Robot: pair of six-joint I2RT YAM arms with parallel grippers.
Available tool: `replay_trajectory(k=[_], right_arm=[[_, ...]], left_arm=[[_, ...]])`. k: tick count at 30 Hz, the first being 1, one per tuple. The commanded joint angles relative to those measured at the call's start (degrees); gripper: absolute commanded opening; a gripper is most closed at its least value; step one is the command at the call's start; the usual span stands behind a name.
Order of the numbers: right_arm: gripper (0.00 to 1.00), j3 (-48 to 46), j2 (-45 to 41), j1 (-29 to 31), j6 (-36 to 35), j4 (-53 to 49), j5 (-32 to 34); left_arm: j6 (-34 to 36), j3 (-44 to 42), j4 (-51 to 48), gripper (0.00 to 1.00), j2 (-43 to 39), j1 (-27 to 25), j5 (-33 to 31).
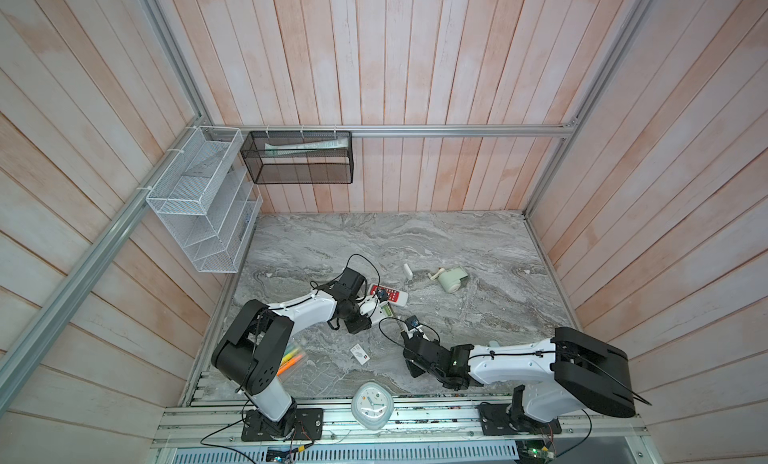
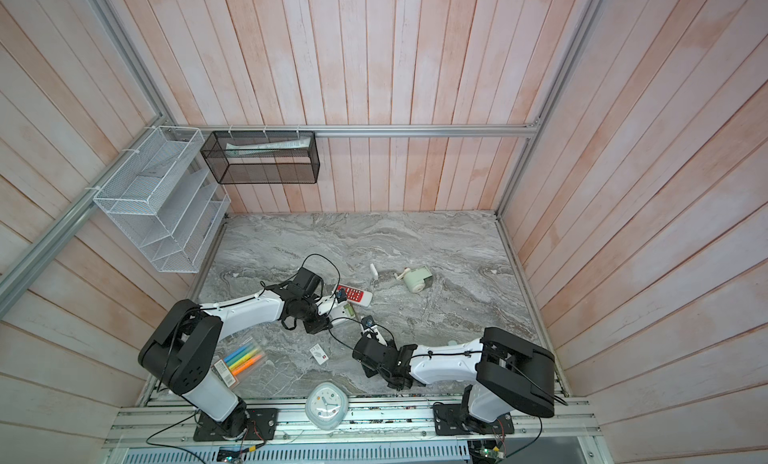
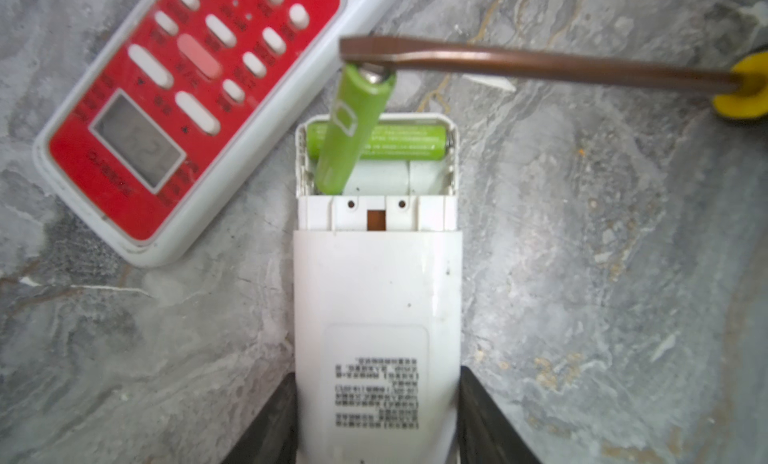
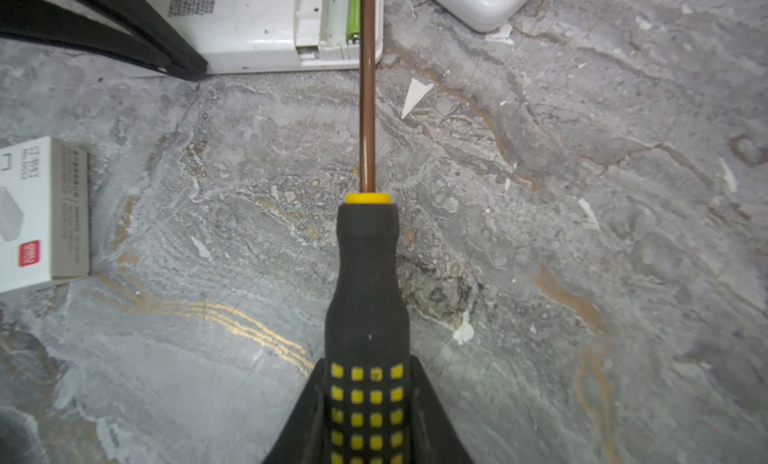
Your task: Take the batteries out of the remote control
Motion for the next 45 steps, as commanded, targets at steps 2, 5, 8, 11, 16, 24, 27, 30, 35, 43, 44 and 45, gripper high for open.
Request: replay_trajectory(k=[2, 5, 8, 11, 16, 24, 27, 30, 35, 43, 44, 45], right_arm=[[0.00, -0.56, 0.58, -0.17, 1.62, -1.18, 1.14], [0.00, -0.48, 0.24, -0.17, 1.79, -1.23, 0.94], [0.00, -0.74, -0.85, -0.25, 2.49, -2.11, 1.56], [0.00, -0.62, -2.11, -0.17, 1.81, -2.35, 0.99], [0.00, -0.96, -6.03, -0.08, -2.87, -0.99, -5.54], [0.00, 0.82, -4.51, -0.33, -3.28, -0.63, -14.26], [0.00, 1.37, -2.90, -1.35, -2.35, -0.73, -15.05], [0.00, 1.39, -2.26, -2.38, -1.21, -0.83, -15.64], [0.00, 2.44, -0.91, -4.31, -0.39, -2.99, -16.87], [0.00, 2.25, -0.45, -6.79, 0.23, -4.80, -17.12], [0.00, 2.25, -0.64, -6.79, 0.36, -4.97, -16.56], [0.00, 2.23, -0.74, -7.08, 0.34, -5.08, -16.39]], left_arm=[[-2.20, 1.61, -5.18, 0.50, 2.01, 0.01, 3.03], [-2.55, 1.71, -5.15, 0.50, 2.01, 0.01, 2.51], [-3.10, 1.71, -5.27, 0.50, 2.05, 0.01, 1.82], [-3.64, 2.05, -5.30, 0.50, 2.24, 0.01, 1.39], [-4.18, 1.98, -4.96, 0.50, 2.14, 0.01, -0.11], [-4.27, 1.10, -3.97, 0.50, 1.45, 0.03, 0.13], [-4.10, 0.64, -3.86, 0.50, 1.20, 0.01, 0.23], [-4.01, 0.31, -3.79, 0.50, 0.72, 0.01, 0.24], [-3.31, -0.31, -3.35, 0.50, -0.41, 0.01, 0.48], [-2.60, -0.67, -3.16, 0.50, -1.49, 0.02, 0.81], [-2.51, -0.66, -3.23, 0.50, -1.53, 0.01, 0.95], [-2.47, -0.59, -3.34, 0.50, -1.53, 0.01, 0.96]])
